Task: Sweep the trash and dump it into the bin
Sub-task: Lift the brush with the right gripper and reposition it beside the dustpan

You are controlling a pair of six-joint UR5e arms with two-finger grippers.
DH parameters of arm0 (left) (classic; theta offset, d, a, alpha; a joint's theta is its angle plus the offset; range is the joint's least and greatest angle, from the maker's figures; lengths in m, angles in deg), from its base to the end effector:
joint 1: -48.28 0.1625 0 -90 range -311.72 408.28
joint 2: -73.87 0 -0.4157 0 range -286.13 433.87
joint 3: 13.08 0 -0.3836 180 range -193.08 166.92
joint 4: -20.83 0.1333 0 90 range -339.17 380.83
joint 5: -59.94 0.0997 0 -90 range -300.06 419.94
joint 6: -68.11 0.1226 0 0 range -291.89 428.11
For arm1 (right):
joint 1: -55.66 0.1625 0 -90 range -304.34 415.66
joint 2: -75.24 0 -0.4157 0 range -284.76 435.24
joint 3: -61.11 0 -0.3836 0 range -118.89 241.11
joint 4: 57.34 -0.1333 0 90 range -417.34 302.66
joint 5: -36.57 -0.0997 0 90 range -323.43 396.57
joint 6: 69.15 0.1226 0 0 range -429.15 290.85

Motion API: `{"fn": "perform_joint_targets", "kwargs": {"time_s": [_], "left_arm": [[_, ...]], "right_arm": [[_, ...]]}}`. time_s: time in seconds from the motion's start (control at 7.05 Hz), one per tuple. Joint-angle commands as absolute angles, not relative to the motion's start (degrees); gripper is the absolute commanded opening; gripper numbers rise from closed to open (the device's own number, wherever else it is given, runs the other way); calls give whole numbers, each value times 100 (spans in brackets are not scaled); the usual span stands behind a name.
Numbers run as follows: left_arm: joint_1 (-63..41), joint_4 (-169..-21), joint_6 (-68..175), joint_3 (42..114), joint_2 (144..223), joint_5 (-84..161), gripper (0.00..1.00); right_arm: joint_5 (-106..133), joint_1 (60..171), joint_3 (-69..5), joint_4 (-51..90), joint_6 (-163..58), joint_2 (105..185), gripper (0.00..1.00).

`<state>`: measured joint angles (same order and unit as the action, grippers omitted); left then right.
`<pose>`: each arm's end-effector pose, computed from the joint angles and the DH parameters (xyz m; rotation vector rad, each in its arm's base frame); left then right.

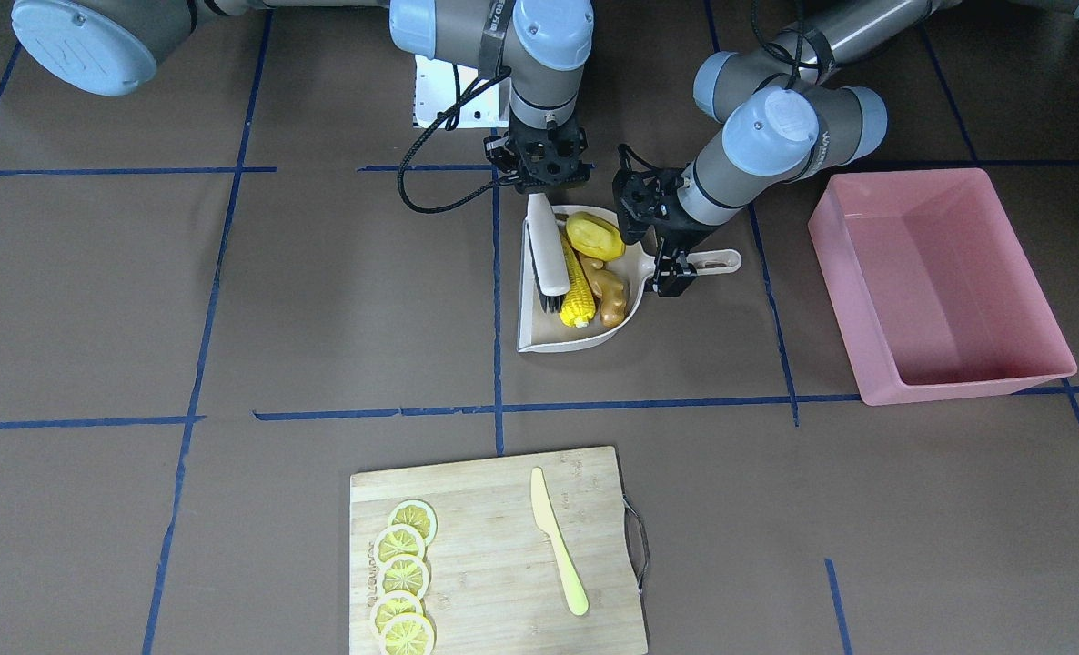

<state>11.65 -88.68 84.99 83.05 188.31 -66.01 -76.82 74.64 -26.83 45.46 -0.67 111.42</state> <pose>0.4789 -0.4325 0.3331 0.6752 0.8969 1.3803 -0.6545 -0.3146 0.1314 -0.1361 -0.7652 -0.1808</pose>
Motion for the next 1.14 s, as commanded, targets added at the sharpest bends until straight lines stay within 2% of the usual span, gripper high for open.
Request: {"fn": "perform_joint_targets", "kwargs": {"time_s": [0.0, 0.71, 0.99], "left_arm": [[1172, -8868, 8499, 8289, 18822, -6601, 99], [1163, -8868, 8499, 8280, 18804, -6601, 99], [1163, -8868, 8499, 8272, 18795, -6601, 99]], "right_arm": [[-7689, 7473, -2670, 4435, -6, 11127, 0], [-8058, 7939, -2775, 4531, 2, 11250, 0], [-8085, 8044, -3072, 4601, 2, 11469, 0]]}}
